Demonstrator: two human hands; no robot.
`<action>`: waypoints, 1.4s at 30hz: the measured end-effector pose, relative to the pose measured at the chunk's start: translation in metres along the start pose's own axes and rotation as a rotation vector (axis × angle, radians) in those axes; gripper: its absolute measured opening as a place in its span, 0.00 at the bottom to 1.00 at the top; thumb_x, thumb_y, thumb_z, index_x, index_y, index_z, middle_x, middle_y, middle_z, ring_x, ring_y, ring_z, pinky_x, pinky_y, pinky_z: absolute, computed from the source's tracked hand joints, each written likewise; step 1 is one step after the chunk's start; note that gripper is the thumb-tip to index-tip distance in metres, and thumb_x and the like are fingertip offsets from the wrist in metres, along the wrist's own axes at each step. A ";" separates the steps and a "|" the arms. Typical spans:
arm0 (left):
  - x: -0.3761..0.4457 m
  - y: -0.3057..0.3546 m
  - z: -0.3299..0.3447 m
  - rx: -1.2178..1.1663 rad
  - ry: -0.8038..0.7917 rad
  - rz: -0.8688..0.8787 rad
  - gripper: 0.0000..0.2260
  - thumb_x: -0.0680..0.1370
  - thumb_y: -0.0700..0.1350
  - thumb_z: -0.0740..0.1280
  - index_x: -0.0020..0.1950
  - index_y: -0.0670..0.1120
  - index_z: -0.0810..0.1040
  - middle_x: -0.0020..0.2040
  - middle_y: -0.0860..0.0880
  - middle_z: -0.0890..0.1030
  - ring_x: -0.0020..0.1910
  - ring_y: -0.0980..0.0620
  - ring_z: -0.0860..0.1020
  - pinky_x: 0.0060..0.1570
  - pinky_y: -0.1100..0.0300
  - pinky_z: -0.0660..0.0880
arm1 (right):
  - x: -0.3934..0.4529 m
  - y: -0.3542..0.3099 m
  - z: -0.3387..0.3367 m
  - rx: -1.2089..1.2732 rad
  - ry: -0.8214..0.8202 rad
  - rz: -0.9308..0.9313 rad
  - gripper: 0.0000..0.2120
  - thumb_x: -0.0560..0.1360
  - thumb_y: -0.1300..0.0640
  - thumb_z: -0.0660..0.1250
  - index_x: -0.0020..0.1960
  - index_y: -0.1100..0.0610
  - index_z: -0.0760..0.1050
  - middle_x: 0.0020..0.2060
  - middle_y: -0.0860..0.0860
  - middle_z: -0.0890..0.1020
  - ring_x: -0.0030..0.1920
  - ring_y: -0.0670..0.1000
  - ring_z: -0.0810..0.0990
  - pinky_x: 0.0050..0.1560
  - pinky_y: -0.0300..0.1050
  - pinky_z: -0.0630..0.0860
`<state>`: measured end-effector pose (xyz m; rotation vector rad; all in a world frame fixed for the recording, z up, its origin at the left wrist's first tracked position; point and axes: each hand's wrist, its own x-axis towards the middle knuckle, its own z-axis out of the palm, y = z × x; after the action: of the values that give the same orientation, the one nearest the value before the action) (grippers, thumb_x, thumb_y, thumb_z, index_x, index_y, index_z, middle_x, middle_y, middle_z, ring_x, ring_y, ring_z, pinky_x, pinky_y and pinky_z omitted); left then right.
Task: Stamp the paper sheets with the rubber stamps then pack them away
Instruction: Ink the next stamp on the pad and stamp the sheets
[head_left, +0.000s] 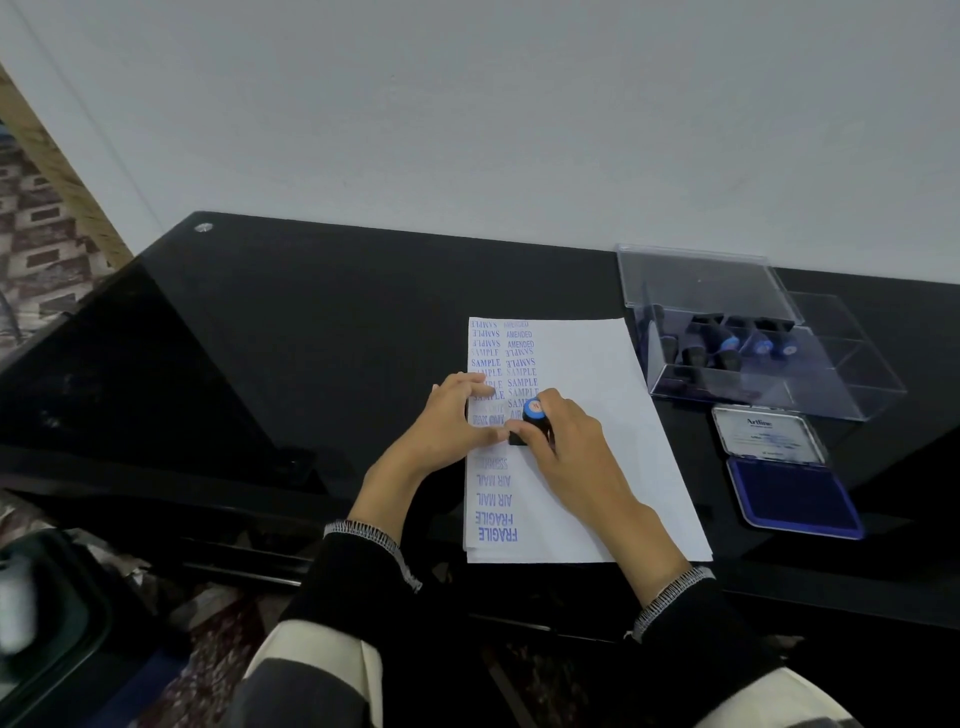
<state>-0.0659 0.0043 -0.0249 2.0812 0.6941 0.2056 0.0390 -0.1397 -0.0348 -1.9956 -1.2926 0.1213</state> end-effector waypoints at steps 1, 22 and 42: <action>0.000 0.001 0.000 0.003 0.001 0.001 0.26 0.74 0.48 0.73 0.69 0.46 0.69 0.71 0.54 0.64 0.71 0.54 0.60 0.70 0.52 0.64 | 0.000 0.000 0.000 0.000 0.002 -0.002 0.12 0.78 0.49 0.62 0.45 0.52 0.61 0.38 0.45 0.71 0.38 0.43 0.69 0.34 0.35 0.64; -0.017 -0.015 0.018 0.316 0.440 0.083 0.21 0.80 0.52 0.63 0.71 0.47 0.70 0.72 0.54 0.68 0.76 0.55 0.56 0.76 0.55 0.51 | 0.003 -0.006 0.001 0.059 0.035 0.022 0.12 0.77 0.53 0.66 0.41 0.52 0.63 0.34 0.45 0.74 0.34 0.45 0.74 0.33 0.32 0.66; -0.020 -0.011 0.019 0.304 0.434 0.034 0.19 0.81 0.53 0.60 0.70 0.48 0.71 0.72 0.53 0.69 0.74 0.55 0.61 0.75 0.54 0.55 | 0.006 -0.013 -0.003 0.062 -0.006 0.051 0.10 0.77 0.55 0.66 0.45 0.55 0.65 0.40 0.45 0.75 0.33 0.42 0.74 0.35 0.27 0.69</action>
<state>-0.0793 -0.0150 -0.0426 2.3655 0.9988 0.6164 0.0338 -0.1338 -0.0227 -1.9774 -1.2271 0.1895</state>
